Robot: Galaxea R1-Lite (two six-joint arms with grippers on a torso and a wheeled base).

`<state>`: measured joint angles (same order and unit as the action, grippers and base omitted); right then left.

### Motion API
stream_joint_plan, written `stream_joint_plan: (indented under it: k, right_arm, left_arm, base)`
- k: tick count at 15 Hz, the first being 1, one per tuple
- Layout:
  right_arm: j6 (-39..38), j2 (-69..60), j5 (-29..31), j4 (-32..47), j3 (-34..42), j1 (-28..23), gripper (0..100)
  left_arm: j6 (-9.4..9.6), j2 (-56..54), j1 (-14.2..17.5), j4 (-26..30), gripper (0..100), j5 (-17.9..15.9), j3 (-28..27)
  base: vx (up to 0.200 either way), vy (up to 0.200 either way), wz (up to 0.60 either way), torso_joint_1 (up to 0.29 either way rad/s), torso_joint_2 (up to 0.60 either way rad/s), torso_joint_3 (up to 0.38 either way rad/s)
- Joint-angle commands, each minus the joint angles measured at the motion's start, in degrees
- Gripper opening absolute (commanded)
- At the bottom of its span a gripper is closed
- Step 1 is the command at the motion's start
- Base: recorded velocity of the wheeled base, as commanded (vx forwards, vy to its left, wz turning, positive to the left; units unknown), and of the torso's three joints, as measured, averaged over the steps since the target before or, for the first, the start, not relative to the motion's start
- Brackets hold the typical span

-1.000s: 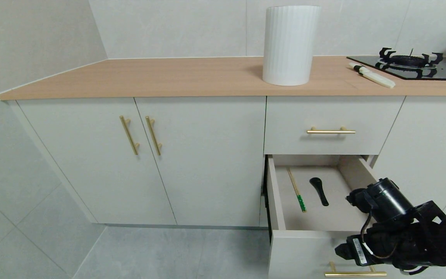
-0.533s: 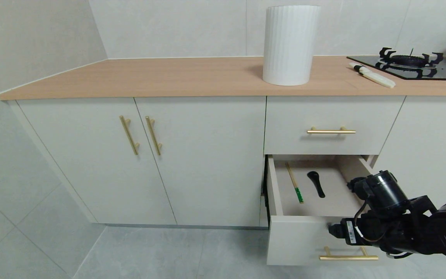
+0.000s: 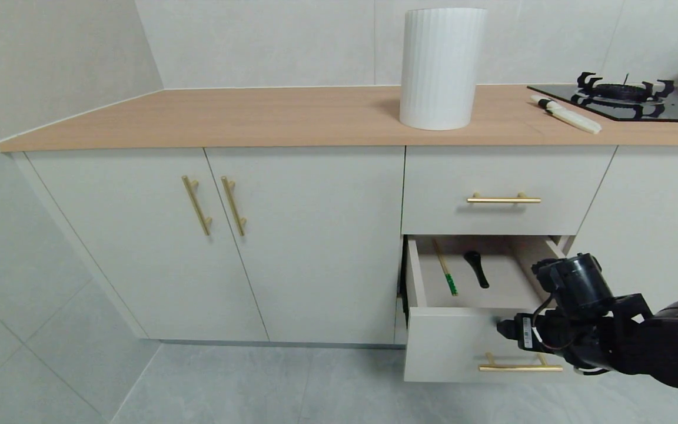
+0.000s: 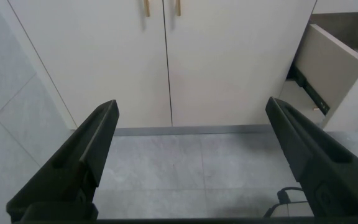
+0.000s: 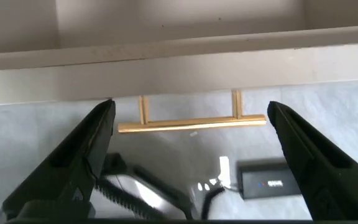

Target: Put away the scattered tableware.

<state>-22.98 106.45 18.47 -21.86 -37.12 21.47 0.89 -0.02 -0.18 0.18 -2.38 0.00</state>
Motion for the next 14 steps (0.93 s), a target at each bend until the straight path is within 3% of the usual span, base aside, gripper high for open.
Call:
stream_joint_plan:
  k: [1, 7, 14]
  right_arm:
    - [0.04, 2.10, -0.01, -1.26, 0.03, -1.25, 100]
    - [0.57, 5.79, -0.01, -8.11, -0.32, -3.98, 100]
    - [4.87, 16.25, -0.36, -15.67, -12.01, -4.68, 100]
  left_arm:
    - [-0.01, 0.02, 0.01, -0.01, 100, 0.00, 0.00]
    - [-0.01, 0.02, 0.01, -0.01, 100, 0.00, 0.00]
    - [-0.01, 0.02, 0.01, -0.01, 100, 0.00, 0.00]
  base:
    - [0.000, 0.000, 0.00, 0.000, 0.00, 0.000]
    - [0.000, 0.000, 0.00, 0.000, 0.00, 0.000]
    - [0.000, 0.000, 0.00, 0.000, 0.00, 0.000]
